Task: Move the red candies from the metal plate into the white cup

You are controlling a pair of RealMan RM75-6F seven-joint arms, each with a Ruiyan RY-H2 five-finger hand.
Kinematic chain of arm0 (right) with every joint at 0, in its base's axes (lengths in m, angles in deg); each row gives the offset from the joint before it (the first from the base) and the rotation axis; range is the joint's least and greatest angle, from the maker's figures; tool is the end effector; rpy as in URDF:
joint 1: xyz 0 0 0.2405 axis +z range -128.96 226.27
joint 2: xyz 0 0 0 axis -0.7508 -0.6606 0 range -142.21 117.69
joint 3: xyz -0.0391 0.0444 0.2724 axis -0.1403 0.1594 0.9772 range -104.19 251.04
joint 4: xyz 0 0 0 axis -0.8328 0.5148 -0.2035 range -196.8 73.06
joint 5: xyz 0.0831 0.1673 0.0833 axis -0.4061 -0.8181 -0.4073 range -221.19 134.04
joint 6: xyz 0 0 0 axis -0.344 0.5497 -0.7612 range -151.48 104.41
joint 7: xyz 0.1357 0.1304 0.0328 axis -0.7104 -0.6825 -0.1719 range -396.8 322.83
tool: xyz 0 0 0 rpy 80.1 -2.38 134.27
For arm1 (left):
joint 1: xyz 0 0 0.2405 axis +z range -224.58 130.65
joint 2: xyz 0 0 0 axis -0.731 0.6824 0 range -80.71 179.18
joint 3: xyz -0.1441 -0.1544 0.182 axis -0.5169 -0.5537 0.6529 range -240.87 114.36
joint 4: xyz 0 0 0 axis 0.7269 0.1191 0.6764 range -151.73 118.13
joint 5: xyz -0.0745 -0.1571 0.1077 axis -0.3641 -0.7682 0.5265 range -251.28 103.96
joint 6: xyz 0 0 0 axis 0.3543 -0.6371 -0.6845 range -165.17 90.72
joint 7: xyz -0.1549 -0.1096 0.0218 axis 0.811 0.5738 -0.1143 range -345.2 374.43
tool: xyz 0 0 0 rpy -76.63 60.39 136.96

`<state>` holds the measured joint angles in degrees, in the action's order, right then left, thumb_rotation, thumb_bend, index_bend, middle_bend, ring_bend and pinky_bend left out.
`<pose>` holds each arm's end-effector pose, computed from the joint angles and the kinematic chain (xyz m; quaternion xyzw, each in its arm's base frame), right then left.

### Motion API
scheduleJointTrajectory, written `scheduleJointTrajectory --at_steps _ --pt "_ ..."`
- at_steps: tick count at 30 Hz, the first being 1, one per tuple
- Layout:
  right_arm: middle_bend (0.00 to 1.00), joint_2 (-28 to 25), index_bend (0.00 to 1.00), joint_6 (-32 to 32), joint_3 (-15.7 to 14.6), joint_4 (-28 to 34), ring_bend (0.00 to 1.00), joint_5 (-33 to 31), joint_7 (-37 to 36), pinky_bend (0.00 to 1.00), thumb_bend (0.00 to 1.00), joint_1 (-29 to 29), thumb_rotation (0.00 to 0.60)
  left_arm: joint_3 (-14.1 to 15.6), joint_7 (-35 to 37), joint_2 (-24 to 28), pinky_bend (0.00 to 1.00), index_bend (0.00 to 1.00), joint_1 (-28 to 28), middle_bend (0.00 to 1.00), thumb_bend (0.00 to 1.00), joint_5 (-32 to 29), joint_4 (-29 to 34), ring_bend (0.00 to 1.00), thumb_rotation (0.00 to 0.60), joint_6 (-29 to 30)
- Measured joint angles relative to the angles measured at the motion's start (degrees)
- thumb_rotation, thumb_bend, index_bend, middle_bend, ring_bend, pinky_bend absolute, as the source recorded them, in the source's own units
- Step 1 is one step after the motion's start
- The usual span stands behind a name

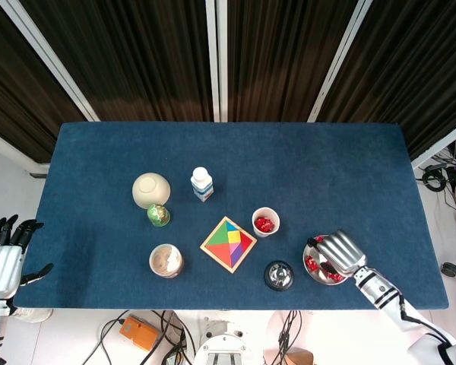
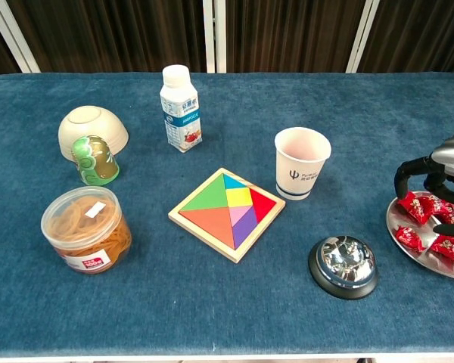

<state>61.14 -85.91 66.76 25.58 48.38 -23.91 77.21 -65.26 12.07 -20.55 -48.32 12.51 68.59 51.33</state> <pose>-0.2546 -0.2911 0.0244 0.8352 -0.2723 0.2821 0.3856 -0.3540 0.2061 0.1585 -0.5854 -0.3719 -0.3644 0.6214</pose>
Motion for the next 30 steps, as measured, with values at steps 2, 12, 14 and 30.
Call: scheduleJointTrajectory --at_steps 2,12,14,30 --pt "0.86 0.8 0.46 0.3 -0.2 -1.0 1.0 0.4 -0.4 1.0 0.37 -0.2 0.6 0.0 -0.2 0.2 0.0 0.21 0.0 0.17 0.02 0.1 0.2 0.0 0.6 0.1" --pt "0.86 2.7 0.48 1.9 -0.1 -2.9 1.0 1.5 -0.6 1.0 0.37 0.1 0.6 0.1 -0.4 0.4 0.0 0.21 0.4 0.17 0.02 -0.3 0.5 0.0 0.6 0.2" --pt "0.86 3.1 0.48 2.5 0.0 -3.0 1.0 1.3 -0.2 1.0 0.37 0.2 0.6 0.2 -0.3 0.3 0.0 0.21 0.4 0.17 0.02 -0.3 0.4 0.0 0.6 0.3" --pt "0.86 3.4 0.53 3.2 0.5 -3.1 1.0 0.5 0.9 1.0 0.37 -0.3 0.6 0.3 0.6 -0.1 0.0 0.21 0.8 0.17 0.02 -0.5 -0.7 0.0 0.6 0.4"
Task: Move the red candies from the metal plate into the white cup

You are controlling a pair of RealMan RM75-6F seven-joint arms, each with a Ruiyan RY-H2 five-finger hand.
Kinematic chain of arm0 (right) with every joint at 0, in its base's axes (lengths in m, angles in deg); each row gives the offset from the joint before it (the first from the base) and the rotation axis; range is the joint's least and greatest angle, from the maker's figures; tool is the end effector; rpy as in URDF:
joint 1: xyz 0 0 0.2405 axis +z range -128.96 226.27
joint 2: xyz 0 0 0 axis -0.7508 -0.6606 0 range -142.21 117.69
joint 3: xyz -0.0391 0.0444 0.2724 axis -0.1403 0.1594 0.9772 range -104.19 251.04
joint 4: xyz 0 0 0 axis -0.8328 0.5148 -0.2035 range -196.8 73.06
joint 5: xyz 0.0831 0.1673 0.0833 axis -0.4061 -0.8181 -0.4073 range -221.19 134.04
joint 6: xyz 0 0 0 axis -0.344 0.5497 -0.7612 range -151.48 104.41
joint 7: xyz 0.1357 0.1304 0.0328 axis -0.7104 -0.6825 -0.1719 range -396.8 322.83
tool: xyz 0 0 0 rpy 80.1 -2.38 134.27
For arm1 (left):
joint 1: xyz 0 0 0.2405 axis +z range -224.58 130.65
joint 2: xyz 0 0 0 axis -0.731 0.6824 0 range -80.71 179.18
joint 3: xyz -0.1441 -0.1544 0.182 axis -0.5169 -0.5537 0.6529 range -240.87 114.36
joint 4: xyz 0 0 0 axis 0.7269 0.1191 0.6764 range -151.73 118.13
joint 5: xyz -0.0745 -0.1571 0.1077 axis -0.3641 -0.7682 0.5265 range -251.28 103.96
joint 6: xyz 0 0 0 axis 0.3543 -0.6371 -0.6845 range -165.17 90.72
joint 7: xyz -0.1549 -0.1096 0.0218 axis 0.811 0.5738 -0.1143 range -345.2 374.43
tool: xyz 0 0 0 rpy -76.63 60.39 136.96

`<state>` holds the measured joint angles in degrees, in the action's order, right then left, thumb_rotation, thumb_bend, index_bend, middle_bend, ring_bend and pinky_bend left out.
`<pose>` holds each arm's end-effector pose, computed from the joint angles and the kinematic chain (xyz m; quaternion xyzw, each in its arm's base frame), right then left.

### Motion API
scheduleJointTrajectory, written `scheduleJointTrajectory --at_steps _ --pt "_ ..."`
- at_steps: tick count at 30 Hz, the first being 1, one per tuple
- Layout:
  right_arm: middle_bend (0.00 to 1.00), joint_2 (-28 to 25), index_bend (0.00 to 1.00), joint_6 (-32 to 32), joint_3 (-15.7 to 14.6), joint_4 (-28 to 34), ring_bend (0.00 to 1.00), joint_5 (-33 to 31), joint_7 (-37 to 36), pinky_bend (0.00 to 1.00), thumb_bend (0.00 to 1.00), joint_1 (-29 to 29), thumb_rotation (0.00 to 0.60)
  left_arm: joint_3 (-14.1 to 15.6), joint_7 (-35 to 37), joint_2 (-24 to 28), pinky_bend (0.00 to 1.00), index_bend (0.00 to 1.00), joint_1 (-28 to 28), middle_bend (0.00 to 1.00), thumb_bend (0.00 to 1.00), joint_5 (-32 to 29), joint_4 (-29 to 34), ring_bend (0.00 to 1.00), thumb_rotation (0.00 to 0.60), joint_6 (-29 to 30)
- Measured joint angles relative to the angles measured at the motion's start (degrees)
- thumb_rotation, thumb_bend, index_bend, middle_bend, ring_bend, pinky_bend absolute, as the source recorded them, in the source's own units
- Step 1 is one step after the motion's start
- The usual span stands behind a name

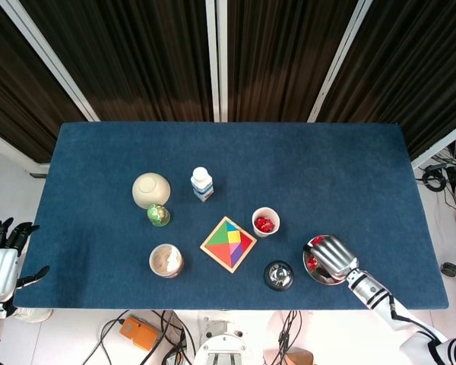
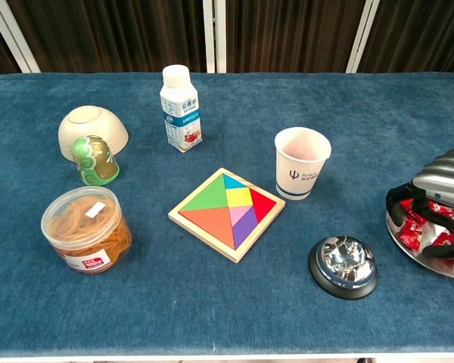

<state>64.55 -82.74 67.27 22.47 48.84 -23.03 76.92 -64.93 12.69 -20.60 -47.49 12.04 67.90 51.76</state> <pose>-0.2606 -0.2884 0.0003 0.8473 -0.2712 0.2637 0.3728 -0.3603 0.1996 0.1603 -0.5799 -0.3767 -0.3589 0.6269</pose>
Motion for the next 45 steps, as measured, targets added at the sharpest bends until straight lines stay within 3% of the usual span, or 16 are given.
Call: scheduleJointTrajectory --at_steps 6,14,21,29,37,45 --pt "0.86 0.0 0.56 0.5 0.4 -0.6 1.0 -1.1 0.0 1.0 0.4 -0.2 0.6 -0.1 -0.1 -0.1 0.0 0.21 -0.2 0.17 0.02 0.1 -0.1 0.0 0.6 -0.1" --pt "0.86 0.3 0.66 0.3 0.9 -1.2 1.0 -1.1 -0.8 1.0 0.63 -0.2 0.6 -0.1 -0.1 0.0 0.0 0.21 0.0 0.17 0.02 0.0 0.0 0.0 0.6 0.1" --pt "0.86 -1.3 0.67 -2.4 1.5 0.9 1.0 0.3 -1.5 1.0 0.65 -0.4 0.6 -0.2 -0.1 -0.1 0.0 0.21 -0.1 0.17 0.02 0.1 0.0 0.0 0.6 -0.1" --pt "0.86 -4.3 0.66 -6.5 7.2 6.8 1.0 1.1 -2.8 1.0 0.65 1.7 0.6 -0.3 -0.4 -0.1 0.0 0.21 -0.6 0.17 0.02 0.4 0.3 0.0 0.6 -0.3" --pt "0.86 -2.2 0.65 1.6 12.5 8.3 1.0 -5.2 0.3 1.0 0.65 7.9 0.6 -0.2 -0.7 0.0 0.0 0.21 -0.5 0.17 0.02 0.1 0.6 0.0 0.6 -0.4" --pt "0.86 1.4 0.59 6.3 15.0 7.9 1.0 -11.6 6.9 1.0 0.65 12.1 0.6 -0.2 -0.5 -0.3 0.0 0.21 -0.5 0.17 0.02 -0.1 0.1 0.0 0.6 -0.7"
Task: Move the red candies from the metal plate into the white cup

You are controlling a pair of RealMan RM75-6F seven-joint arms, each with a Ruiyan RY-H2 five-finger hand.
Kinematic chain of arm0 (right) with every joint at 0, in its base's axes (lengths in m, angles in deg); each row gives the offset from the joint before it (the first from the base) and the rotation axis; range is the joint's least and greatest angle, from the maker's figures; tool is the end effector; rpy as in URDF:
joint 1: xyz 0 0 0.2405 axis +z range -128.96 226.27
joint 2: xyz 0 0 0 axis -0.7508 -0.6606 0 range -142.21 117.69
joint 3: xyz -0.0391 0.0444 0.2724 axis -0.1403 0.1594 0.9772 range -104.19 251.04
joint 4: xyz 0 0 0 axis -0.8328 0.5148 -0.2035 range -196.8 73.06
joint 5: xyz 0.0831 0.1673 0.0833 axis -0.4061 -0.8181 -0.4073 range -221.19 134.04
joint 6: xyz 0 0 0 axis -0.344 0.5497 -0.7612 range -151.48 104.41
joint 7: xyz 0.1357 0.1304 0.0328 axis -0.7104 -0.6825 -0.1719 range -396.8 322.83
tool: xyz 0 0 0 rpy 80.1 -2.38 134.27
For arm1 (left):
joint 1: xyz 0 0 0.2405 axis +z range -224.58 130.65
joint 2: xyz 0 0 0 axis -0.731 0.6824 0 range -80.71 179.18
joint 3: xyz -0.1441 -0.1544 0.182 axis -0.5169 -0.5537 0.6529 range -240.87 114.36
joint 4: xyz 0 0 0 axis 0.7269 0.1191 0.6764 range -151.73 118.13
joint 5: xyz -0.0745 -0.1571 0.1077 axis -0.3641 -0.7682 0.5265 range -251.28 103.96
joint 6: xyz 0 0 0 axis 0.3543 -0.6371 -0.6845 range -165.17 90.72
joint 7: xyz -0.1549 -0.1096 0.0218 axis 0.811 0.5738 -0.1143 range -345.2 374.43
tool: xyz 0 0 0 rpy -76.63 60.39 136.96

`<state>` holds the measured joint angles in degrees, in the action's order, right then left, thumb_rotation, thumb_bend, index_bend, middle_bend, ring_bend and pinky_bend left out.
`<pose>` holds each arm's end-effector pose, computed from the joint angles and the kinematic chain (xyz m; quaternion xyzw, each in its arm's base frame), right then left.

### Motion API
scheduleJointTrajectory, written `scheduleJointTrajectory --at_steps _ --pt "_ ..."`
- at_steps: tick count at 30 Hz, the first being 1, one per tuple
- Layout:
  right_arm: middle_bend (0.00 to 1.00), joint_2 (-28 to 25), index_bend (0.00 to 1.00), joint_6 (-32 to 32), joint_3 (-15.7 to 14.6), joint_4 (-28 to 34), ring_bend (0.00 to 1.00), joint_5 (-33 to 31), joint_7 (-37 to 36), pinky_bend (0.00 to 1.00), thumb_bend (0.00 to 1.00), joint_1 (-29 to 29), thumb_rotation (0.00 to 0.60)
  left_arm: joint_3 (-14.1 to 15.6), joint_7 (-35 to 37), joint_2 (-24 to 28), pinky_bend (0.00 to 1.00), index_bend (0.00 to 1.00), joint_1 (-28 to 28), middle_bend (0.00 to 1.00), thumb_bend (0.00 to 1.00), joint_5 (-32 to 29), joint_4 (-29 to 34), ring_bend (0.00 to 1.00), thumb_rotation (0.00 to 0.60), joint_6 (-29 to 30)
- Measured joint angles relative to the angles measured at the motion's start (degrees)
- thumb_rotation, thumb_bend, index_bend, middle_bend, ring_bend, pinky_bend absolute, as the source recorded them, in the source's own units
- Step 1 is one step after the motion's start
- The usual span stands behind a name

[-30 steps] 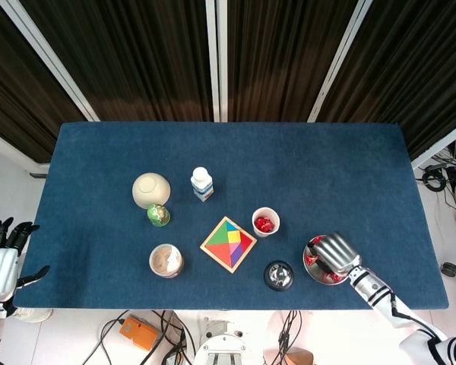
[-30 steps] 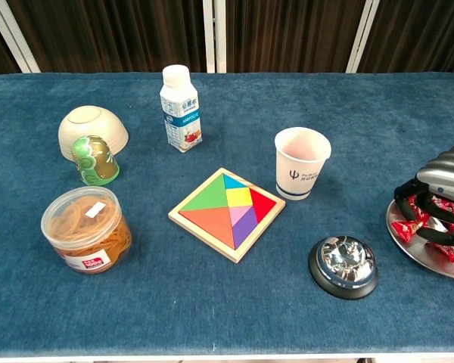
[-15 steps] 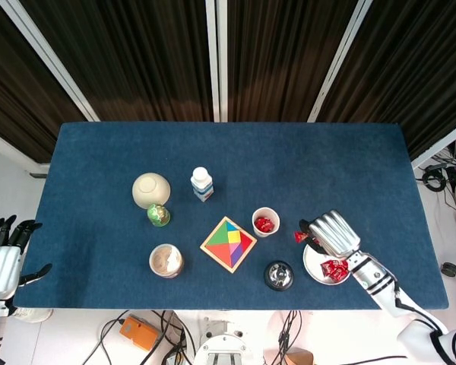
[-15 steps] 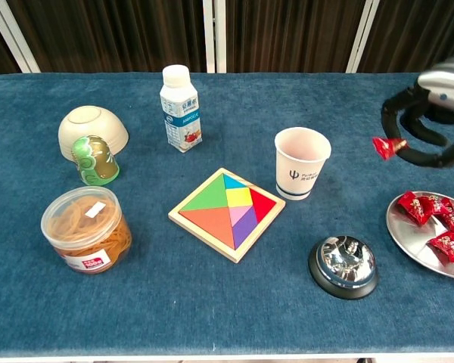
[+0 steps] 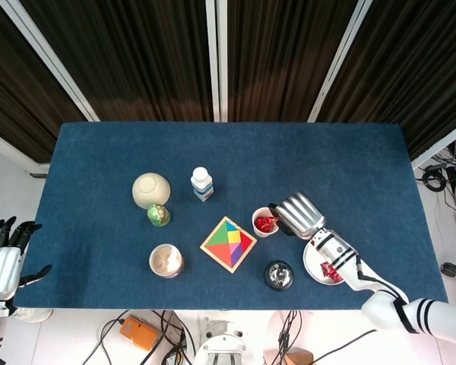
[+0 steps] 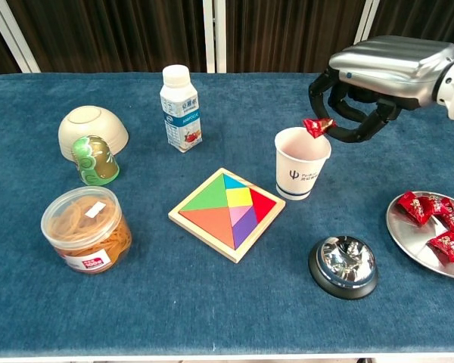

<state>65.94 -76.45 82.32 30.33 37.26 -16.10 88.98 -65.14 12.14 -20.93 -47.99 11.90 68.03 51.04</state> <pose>-0.1344 -0.3740 0.0128 0.8164 -0.2388 0.3636 0.3798 -0.3588 0.2035 0.1567 -0.5828 -0.3773 -0.3579 0.6245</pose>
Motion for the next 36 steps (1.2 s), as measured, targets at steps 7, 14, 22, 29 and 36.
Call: scheduleJointTrajectory --at_steps 7,14,22,29,36 --pt "0.86 2.2 0.47 1.0 0.0 -0.8 1.0 -1.9 3.0 1.0 0.63 1.7 0.6 -0.2 0.3 -0.1 0.0 0.21 0.0 0.17 0.02 -0.2 -0.4 0.0 0.6 0.0" --pt "0.86 2.6 0.39 -0.4 -0.9 -1.2 1.0 -1.6 2.7 1.0 0.54 1.5 0.6 0.0 0.6 -0.2 0.0 0.21 0.1 0.17 0.02 -0.3 -0.8 0.0 0.6 -0.1" --pt "0.86 -2.6 0.42 -8.0 -4.2 1.4 1.0 4.1 -0.3 1.0 0.46 -3.1 0.6 -0.1 1.2 -0.4 0.0 0.21 0.1 0.17 0.02 -0.4 -1.3 0.0 0.6 -0.1" --pt "0.86 -8.4 0.46 -12.9 -12.6 1.6 1.0 8.9 -3.0 1.0 0.36 -10.7 0.6 -0.2 1.2 -0.3 0.0 0.21 -0.2 0.17 0.02 0.1 -1.1 0.0 0.6 0.0" --pt "0.86 -8.9 0.47 -12.0 -17.5 -2.7 1.0 10.0 -5.6 1.0 0.36 -14.9 0.6 -0.3 0.2 -0.2 0.0 0.21 -0.6 0.17 0.02 0.9 0.0 0.0 0.6 0.3"
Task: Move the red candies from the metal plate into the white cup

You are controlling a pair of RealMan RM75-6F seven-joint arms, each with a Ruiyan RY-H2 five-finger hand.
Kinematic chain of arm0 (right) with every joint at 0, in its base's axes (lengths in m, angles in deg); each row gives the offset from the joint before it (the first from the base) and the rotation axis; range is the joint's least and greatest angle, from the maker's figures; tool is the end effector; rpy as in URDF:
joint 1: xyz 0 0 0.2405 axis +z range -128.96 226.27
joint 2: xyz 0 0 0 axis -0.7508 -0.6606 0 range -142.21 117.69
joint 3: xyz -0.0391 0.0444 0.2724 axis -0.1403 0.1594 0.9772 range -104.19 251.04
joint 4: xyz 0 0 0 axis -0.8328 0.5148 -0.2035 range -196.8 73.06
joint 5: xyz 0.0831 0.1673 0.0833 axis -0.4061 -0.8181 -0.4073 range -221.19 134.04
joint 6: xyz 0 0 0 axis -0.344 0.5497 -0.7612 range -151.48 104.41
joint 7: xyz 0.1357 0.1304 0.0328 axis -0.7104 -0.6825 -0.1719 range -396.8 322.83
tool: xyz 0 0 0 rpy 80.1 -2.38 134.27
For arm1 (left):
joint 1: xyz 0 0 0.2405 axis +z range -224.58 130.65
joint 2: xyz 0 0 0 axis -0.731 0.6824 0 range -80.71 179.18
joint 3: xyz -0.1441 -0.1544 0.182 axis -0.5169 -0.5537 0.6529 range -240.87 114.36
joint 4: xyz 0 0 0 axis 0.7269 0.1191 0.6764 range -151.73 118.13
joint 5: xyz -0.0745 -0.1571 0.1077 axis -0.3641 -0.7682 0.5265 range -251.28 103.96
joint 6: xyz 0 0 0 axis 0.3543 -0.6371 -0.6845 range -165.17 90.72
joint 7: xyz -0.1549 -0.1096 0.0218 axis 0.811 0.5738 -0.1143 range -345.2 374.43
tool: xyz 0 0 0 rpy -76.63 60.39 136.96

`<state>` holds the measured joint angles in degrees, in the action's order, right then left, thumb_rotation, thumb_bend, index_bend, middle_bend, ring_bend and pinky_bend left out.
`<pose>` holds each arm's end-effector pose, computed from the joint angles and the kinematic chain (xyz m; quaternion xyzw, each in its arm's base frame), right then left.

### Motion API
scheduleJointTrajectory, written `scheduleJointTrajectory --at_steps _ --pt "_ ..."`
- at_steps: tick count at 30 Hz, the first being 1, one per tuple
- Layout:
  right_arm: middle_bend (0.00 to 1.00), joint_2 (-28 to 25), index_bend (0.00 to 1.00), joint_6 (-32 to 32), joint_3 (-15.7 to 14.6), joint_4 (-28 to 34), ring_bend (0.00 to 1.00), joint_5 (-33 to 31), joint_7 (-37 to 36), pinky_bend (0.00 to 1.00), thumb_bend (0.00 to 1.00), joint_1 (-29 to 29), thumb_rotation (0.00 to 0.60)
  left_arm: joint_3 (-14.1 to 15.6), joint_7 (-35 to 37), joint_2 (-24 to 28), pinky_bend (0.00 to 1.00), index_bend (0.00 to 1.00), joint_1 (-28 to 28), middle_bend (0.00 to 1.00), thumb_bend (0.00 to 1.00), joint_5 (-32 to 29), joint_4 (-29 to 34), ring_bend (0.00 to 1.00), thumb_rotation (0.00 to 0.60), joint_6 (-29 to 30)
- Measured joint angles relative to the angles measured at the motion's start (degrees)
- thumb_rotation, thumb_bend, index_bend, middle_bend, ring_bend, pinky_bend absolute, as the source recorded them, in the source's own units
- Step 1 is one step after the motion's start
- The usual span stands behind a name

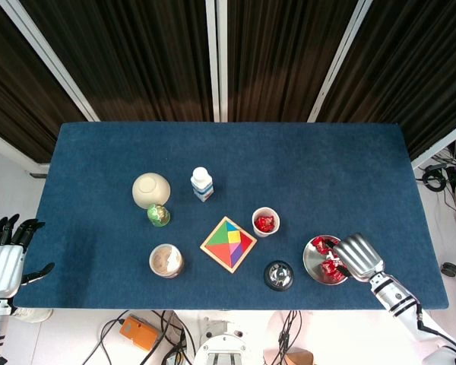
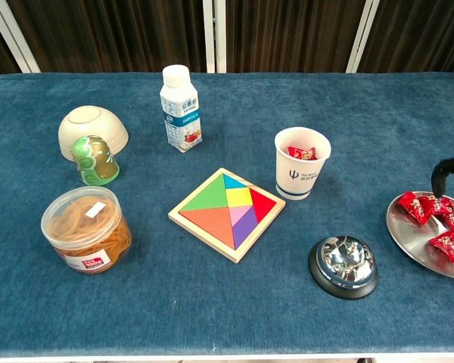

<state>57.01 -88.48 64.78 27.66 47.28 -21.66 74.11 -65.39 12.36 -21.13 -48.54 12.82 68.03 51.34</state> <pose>-0.2786 -0.2745 0.0508 0.8276 -0.2766 0.2536 0.4176 -0.3531 0.2079 0.1559 -0.5861 -0.3707 -0.3689 0.6188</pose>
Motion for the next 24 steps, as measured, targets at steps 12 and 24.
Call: scheduleJointTrajectory --at_steps 12,24 --pt "0.86 2.5 0.48 3.0 0.2 -3.6 1.0 1.6 -2.3 1.0 0.36 0.1 0.6 0.0 -0.8 0.5 0.0 0.21 0.3 0.17 0.02 -0.2 1.1 0.0 0.6 0.5" --pt "0.86 4.6 0.55 6.8 0.9 -5.0 1.0 1.2 -2.8 1.0 0.49 1.3 0.6 0.2 -0.7 0.4 0.0 0.21 0.3 0.17 0.02 -0.4 0.8 0.0 0.6 0.2"
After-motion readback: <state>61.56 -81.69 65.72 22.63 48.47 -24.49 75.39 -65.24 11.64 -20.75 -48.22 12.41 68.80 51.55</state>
